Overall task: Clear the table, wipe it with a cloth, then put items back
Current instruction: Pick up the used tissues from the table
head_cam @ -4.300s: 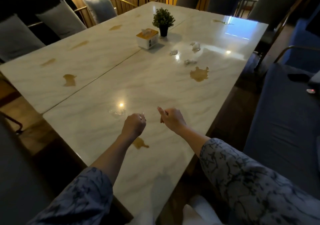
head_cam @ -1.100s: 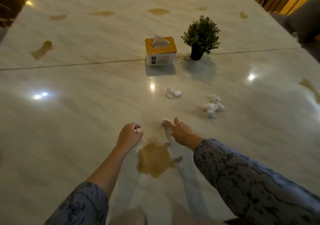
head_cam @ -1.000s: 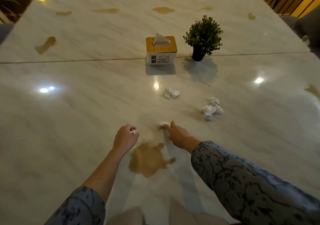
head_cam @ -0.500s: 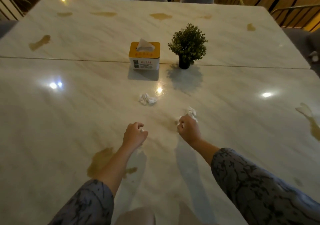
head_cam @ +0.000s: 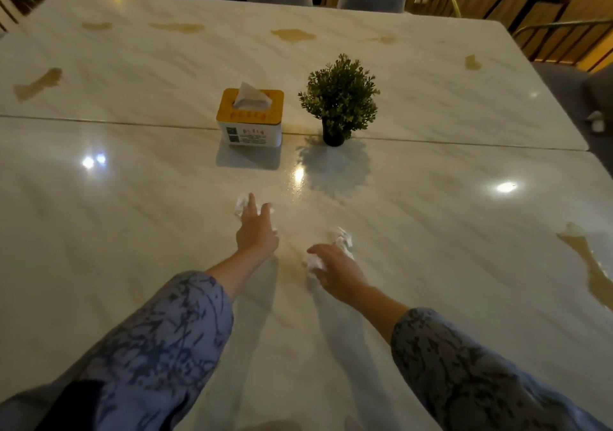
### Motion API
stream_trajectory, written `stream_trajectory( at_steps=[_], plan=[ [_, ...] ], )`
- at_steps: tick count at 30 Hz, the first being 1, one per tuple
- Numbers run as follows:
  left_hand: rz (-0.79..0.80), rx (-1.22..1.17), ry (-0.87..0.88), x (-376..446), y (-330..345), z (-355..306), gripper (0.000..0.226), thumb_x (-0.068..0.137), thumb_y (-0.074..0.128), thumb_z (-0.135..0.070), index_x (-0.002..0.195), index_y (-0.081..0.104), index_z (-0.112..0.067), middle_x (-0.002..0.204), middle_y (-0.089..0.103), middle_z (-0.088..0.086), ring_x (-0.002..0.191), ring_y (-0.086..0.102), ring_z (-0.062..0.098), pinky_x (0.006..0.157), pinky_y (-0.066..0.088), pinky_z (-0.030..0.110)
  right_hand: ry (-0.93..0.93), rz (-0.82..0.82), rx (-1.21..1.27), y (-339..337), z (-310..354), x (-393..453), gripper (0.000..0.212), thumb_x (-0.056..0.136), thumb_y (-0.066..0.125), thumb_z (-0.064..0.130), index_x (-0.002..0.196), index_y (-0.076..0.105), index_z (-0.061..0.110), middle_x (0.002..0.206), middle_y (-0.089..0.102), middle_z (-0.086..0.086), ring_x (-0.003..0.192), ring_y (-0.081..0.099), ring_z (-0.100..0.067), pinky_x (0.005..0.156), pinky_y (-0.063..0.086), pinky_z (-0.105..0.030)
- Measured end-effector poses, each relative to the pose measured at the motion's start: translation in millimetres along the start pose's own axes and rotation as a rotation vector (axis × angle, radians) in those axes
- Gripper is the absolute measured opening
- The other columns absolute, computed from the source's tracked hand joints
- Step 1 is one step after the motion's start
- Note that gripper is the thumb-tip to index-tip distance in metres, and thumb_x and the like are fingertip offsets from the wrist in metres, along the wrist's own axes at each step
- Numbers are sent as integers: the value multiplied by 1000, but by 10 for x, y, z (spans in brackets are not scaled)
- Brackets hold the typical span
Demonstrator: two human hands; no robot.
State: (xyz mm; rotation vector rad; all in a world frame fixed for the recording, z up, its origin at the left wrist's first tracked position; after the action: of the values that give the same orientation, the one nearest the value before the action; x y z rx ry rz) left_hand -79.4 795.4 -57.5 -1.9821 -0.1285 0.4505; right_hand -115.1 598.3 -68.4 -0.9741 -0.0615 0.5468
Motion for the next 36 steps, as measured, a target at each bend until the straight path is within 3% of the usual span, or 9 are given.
stream_trajectory(
  at_steps=[4, 8, 13, 17, 21, 24, 27, 32, 36],
  plan=[
    [70, 47, -43, 231, 77, 181, 46, 94, 52, -15, 136, 43, -31, 163, -7, 0, 150, 5, 24, 104, 40, 41, -190, 42, -147, 207, 20, -40, 36, 94, 57, 22, 130, 53, 18, 123, 56, -5, 117, 48, -24, 93, 45, -42],
    [-37, 35, 29, 171, 98, 230, 40, 93, 50, -12, 130, 55, -28, 150, 34, 1, 137, 29, 24, 95, 42, 37, -353, 52, -122, 321, 4, -171, 14, 85, 58, 4, 98, 63, 4, 98, 57, -13, 92, 53, -32, 77, 49, -45],
    [-105, -96, 50, -110, 224, 248, 16, 90, 61, -33, 88, 62, -17, 100, 58, 7, 103, 50, 30, 70, 38, 32, -221, -40, 74, 227, -155, -285, 21, 92, 52, 28, 83, 55, 9, 85, 50, -5, 74, 48, -20, 69, 39, -28],
    [-83, -251, 8, -272, 330, 187, 21, 81, 65, -13, 98, 53, -11, 86, 60, 10, 80, 55, 31, 63, 32, 30, -73, -340, 162, -158, -254, -289, 16, 83, 53, 26, 74, 46, 15, 75, 42, 3, 61, 39, -17, 59, 30, -25],
    [-82, -337, 58, -358, 355, 26, 25, 70, 65, -1, 92, 69, -12, 90, 62, 11, 85, 60, 28, 67, 32, 23, 236, -448, 222, -453, -441, -164, 25, 75, 57, 2, 96, 51, 12, 88, 56, -5, 79, 52, -25, 67, 39, -30],
    [-143, -361, 106, -471, 362, -41, 21, 70, 63, 3, 79, 75, -12, 102, 57, 15, 99, 58, 29, 81, 36, 19, 270, -272, 35, -467, -446, 4, 59, 77, 56, 1, 132, 48, 21, 135, 52, -1, 123, 45, -22, 92, 45, -36],
    [-146, -388, 113, -614, 380, -57, 23, 70, 62, 6, 77, 74, -12, 113, 62, 17, 108, 60, 26, 86, 35, 14, 209, 14, -51, -212, -422, 106, 60, 90, 61, 18, 146, 39, 22, 160, 22, -1, 147, 18, -23, 115, 29, -41],
    [-112, -477, 91, -865, 338, -16, 12, 72, 78, -7, 71, 69, -16, 74, 71, 2, 72, 66, 20, 62, 43, 21, 4, 19, -101, 166, -225, -149, 30, 94, 45, 20, 109, 65, 3, 126, 54, -23, 131, 41, -40, 102, 44, -48],
    [-157, -547, 81, -1071, 248, 67, 29, 67, 88, -25, 67, 59, -20, 66, 65, -5, 60, 57, 10, 55, 39, 13, 90, -83, -85, 236, -154, -479, 25, 96, 53, 18, 116, 64, 6, 113, 58, -15, 111, 50, -33, 86, 48, -41]
  ],
)
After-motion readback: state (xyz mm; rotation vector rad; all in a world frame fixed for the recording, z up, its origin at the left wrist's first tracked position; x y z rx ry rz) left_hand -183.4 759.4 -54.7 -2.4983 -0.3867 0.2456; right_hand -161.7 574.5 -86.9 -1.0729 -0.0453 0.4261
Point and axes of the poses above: each hand's wrist, its own x-axis towards the middle knuckle, its own y-axis out of the palm, z = x × y, the point moved 5 cm from there along x, towards the middle knuckle
